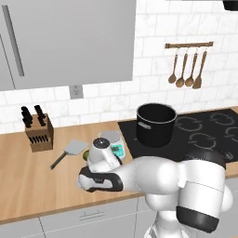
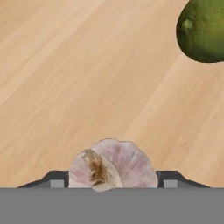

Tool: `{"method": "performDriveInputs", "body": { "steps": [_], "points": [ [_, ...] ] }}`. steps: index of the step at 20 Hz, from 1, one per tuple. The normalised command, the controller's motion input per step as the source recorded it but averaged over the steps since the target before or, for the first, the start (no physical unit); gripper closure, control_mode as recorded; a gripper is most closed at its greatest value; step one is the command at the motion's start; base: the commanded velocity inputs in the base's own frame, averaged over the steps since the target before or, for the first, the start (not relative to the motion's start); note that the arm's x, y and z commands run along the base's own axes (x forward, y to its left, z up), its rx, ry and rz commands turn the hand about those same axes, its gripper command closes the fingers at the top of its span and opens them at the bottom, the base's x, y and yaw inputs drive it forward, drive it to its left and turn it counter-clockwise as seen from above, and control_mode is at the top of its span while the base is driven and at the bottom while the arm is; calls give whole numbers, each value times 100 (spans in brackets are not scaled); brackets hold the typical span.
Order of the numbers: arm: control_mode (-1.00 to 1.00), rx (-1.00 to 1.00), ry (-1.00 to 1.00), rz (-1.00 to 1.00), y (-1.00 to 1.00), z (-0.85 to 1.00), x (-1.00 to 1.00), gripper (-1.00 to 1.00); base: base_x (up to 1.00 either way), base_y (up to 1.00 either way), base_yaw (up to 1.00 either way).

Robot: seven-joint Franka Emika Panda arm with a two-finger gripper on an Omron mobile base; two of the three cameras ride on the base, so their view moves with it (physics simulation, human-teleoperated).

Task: Put the garlic and lime in the pot. Retrieve the spatula and lightly stir the vegetables in the pot.

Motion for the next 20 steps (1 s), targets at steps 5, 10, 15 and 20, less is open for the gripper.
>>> {"method": "performDriveInputs", "body": {
  "steps": [5, 10, 15, 20],
  "points": [
    [-100, 8, -9, 1, -42, 75, -26, 100, 0, 0, 0],
    [-100, 3, -20, 1, -75, 95, -48, 100, 0, 0, 0],
    [-100, 1, -13, -6, -100, 93, -12, 100, 0, 0, 0],
    [-100, 1, -3, -21, -100, 100, 4, 100, 0, 0, 0]
  ]
}}
